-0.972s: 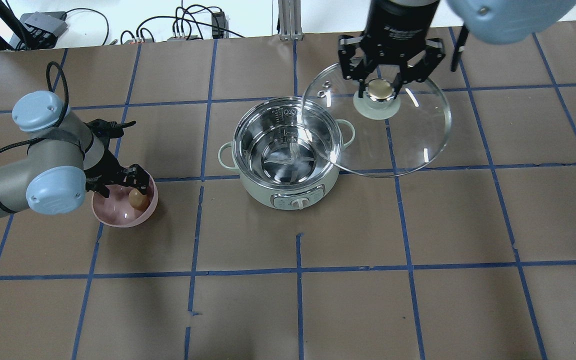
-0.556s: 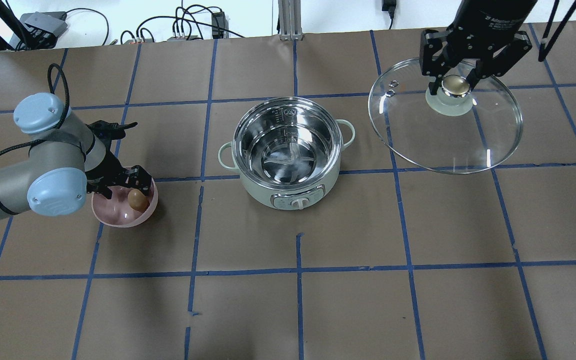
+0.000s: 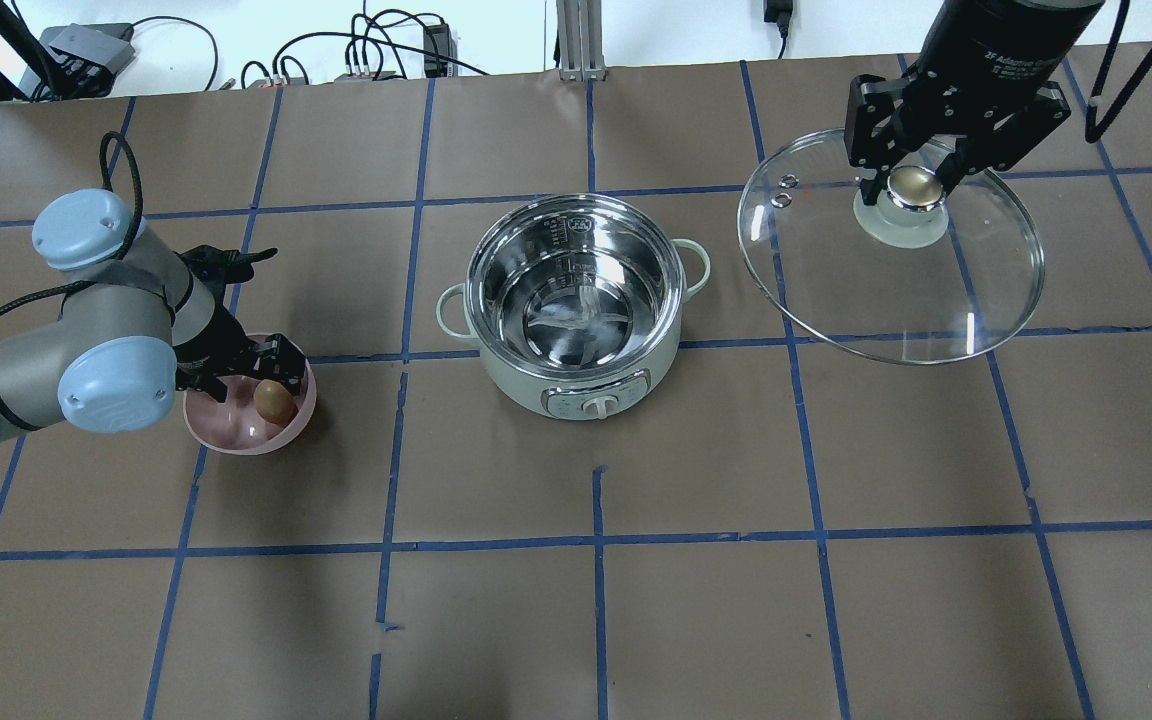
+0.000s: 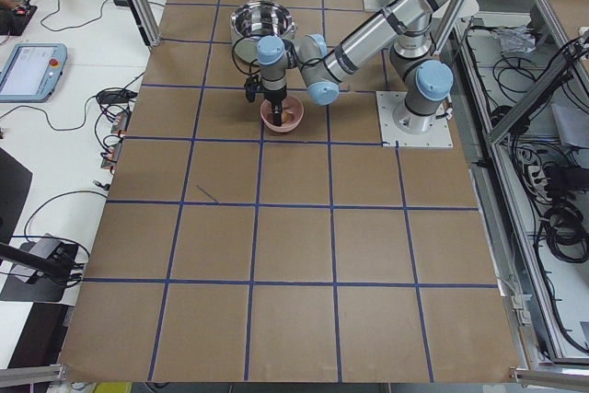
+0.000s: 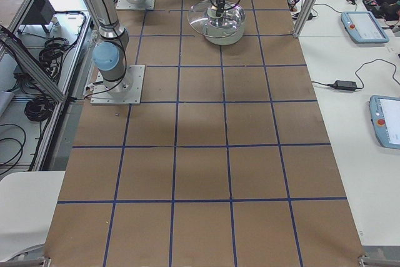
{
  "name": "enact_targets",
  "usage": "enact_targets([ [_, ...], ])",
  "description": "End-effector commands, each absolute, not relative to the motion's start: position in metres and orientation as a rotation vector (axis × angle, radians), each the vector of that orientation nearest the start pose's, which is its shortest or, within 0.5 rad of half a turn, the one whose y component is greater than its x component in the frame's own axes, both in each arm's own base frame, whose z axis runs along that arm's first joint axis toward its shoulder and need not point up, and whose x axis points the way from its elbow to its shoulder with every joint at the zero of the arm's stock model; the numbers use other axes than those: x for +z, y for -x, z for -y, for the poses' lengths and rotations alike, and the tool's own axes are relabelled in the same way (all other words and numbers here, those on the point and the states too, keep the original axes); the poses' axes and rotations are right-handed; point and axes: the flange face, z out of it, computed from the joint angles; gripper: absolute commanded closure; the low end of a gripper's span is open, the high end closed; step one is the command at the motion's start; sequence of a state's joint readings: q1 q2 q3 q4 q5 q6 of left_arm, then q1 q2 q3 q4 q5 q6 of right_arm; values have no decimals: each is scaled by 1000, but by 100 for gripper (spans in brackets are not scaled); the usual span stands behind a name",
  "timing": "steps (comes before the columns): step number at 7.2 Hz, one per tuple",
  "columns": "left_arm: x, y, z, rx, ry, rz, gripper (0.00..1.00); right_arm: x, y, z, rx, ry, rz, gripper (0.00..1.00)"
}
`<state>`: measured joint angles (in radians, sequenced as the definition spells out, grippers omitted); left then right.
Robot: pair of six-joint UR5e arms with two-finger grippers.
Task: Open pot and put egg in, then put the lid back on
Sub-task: 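Hold the lid aside with the right gripper while the left gripper grasps the egg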
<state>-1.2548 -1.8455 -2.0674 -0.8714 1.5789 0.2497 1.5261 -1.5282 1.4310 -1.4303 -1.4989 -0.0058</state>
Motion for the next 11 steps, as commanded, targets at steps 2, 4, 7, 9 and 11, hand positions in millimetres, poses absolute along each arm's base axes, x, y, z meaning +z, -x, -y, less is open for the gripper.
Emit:
enact_targets([
  [2, 188, -26, 506, 127, 116, -3152, 5, 518, -120, 505, 78, -59, -3070, 75],
  [4, 180, -24, 500, 159, 123, -3157, 6, 517, -118, 506, 79, -52, -3070, 75],
  [7, 181, -24, 502, 150, 123, -3156, 26, 517, -119, 506, 77, -50, -3070, 75],
  [9, 188, -26, 505, 126, 125, -3153, 40, 518, -119, 506, 75, -45, -3070, 75],
  [11, 189, -26, 505, 121, 121, -3152, 63, 519, -119, 506, 68, -49, -3070, 75],
])
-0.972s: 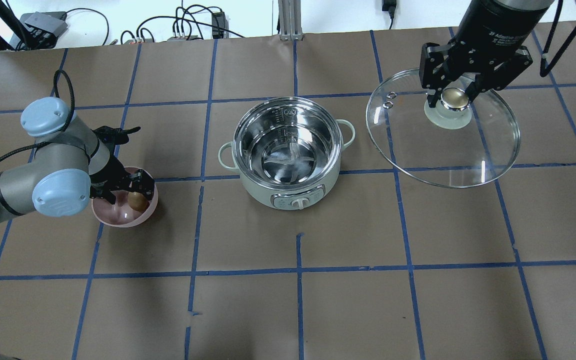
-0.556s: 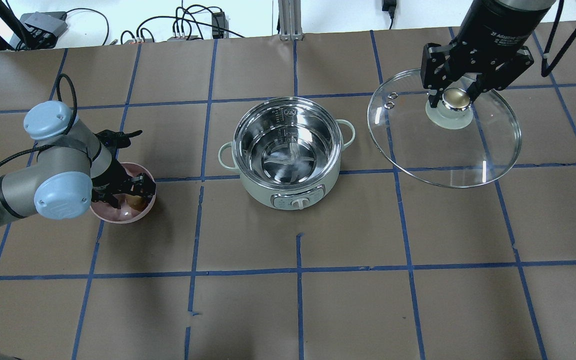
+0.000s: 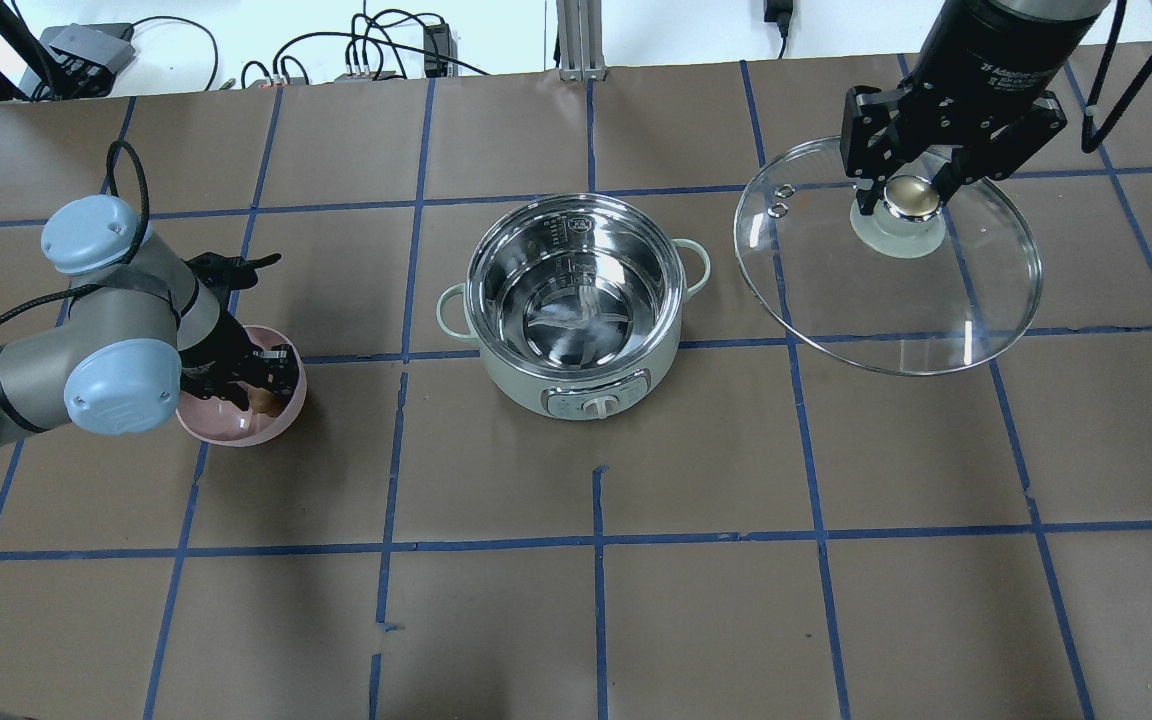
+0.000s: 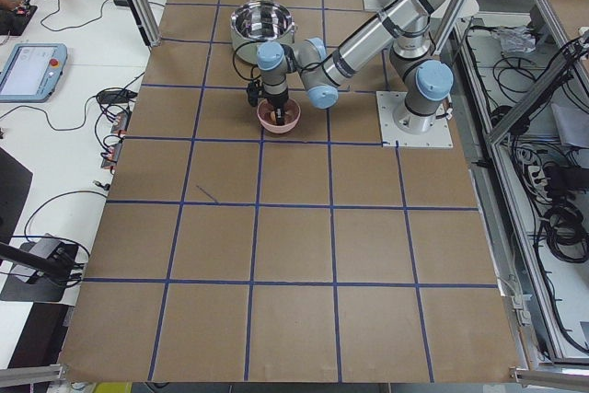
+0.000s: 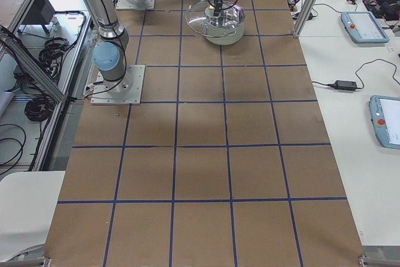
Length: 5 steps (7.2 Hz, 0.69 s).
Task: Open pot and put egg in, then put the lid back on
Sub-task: 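Hold the lid aside with the right gripper while the left gripper grasps the egg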
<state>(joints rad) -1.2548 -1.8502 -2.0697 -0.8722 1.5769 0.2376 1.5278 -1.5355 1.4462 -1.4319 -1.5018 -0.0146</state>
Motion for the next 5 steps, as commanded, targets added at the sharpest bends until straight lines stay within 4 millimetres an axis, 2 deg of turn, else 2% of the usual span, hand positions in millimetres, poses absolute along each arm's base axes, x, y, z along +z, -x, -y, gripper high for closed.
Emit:
enact_targets([
  [1, 190, -26, 506, 116, 121, -3153, 77, 519, -119, 506, 68, -50, -3070, 75],
  [5, 193, -26, 506, 100, 116, -3151, 86, 520, -119, 506, 66, -54, -3069, 74],
])
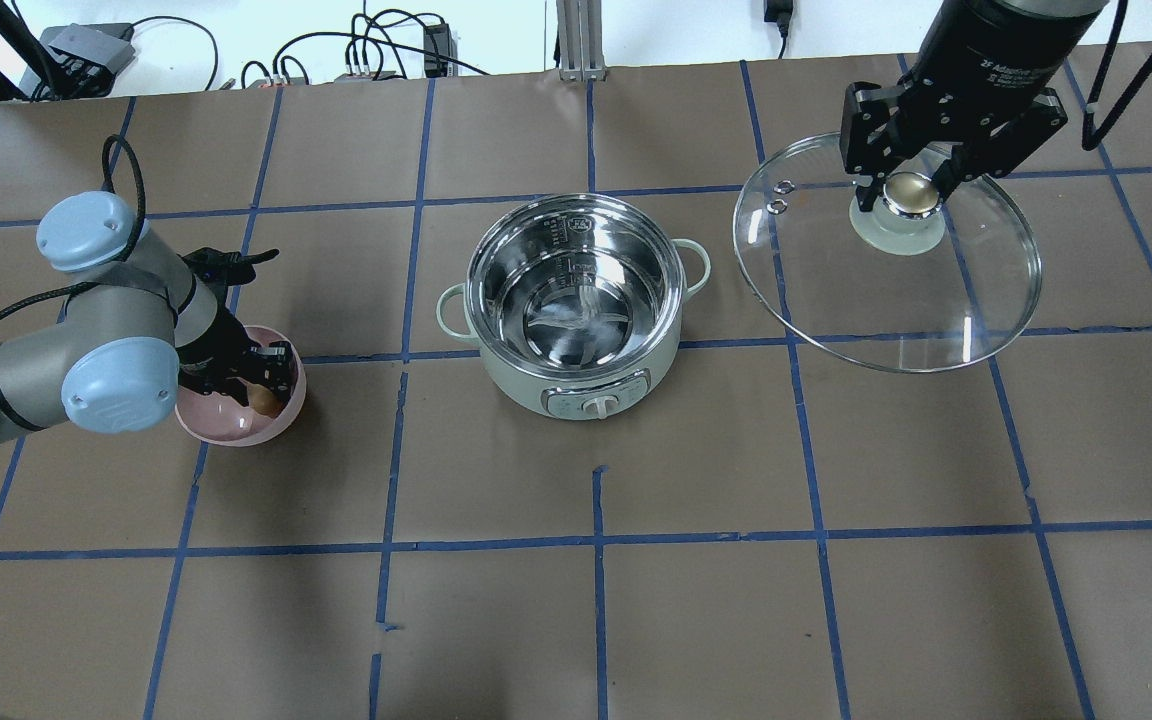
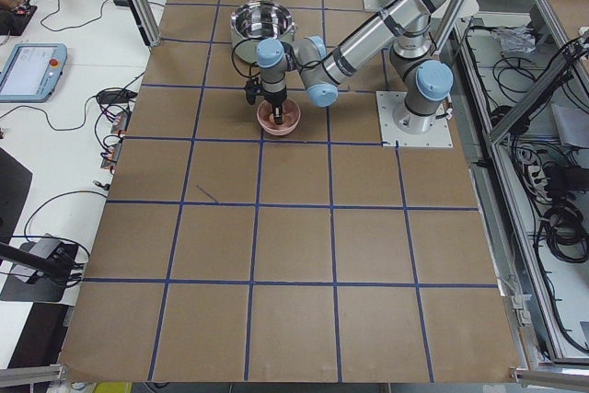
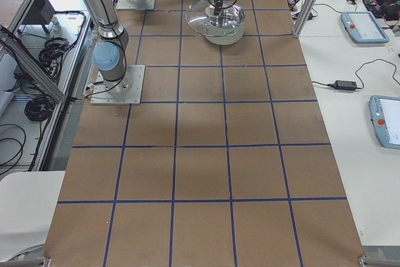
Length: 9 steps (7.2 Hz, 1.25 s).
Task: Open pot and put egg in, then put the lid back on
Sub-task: 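Lift the egg out of the pink bowl with the left gripper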
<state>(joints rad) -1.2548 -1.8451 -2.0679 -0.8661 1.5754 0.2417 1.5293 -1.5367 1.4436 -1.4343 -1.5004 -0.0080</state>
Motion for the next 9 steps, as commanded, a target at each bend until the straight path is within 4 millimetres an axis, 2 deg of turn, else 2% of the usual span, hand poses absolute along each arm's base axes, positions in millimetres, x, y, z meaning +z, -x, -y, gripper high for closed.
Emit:
enact_targets([
  [1, 194, -26, 507, 95, 113, -3151, 91, 520, -119, 506, 63, -54, -3069, 74],
  [2, 196, -27, 509, 95, 113, -3151, 98, 520, -120, 506, 66, -52, -3069, 74],
  [4, 201, -27, 510, 74, 106, -3148, 100, 520, -120, 506, 66, -52, -3069, 74],
  [5, 211, -29, 517, 37, 108, -3142, 100, 520, -119, 506, 66, -54, -3069, 74],
  [7, 240, -30, 526, -7, 111, -3132, 100, 520, -120, 506, 66, -54, -3069, 74],
  [8, 262, -28, 533, 16, 104, -3138, 100, 520, -120, 506, 66, -54, -3069, 74],
  [9, 292, -21, 543, 48, 125, -3142, 100, 520, -119, 506, 63, -56, -3069, 74],
])
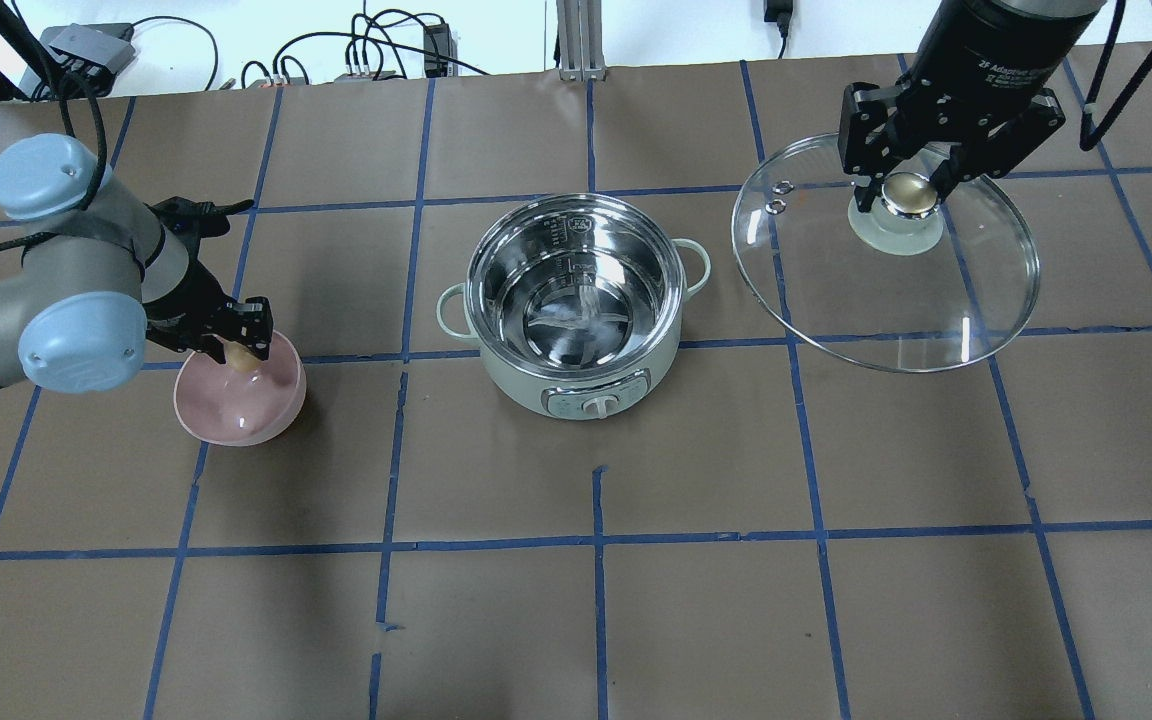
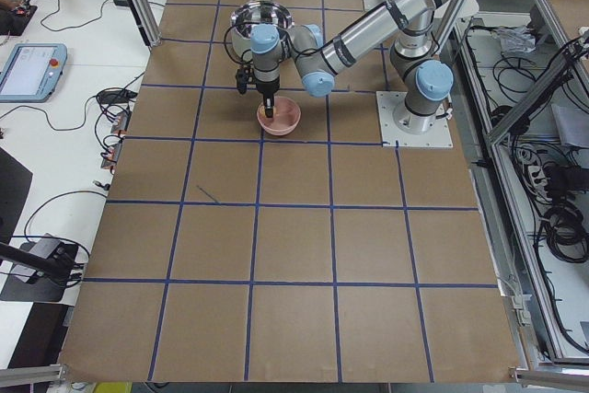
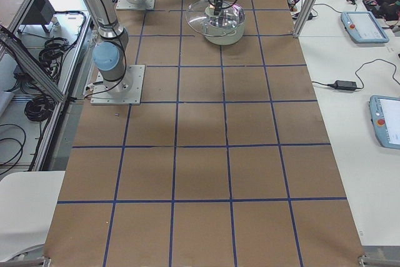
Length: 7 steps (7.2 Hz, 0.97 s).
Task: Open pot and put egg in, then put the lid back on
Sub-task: 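Lift the egg out of the pink bowl with the left gripper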
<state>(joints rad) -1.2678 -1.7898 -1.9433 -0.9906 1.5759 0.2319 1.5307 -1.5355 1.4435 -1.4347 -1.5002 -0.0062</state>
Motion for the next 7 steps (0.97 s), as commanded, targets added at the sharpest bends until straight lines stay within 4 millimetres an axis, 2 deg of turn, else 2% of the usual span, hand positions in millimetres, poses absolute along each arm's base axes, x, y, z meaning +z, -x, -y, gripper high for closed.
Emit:
enact_targets([
  [1, 330, 6, 554, 28, 123, -3138, 100, 520, -120, 506, 66, -54, -3069, 74],
  [2, 354, 35, 565, -42, 118, -3154, 100, 520, -120, 506, 66, -54, -3069, 73],
  [4, 372, 117, 566, -129, 224, -3193, 100, 520, -120, 506, 66, -54, -3069, 73],
  [5, 376, 153, 570, -155, 277, -3243, 100, 520, -119, 506, 66, -57, -3069, 73],
  [6, 372, 178, 569, -149, 292, -3278, 100, 520, -120, 506, 66, -54, -3069, 73],
  [7, 360, 204, 567, -139, 238, -3287, 100, 520, -120, 506, 66, -54, -3069, 73],
])
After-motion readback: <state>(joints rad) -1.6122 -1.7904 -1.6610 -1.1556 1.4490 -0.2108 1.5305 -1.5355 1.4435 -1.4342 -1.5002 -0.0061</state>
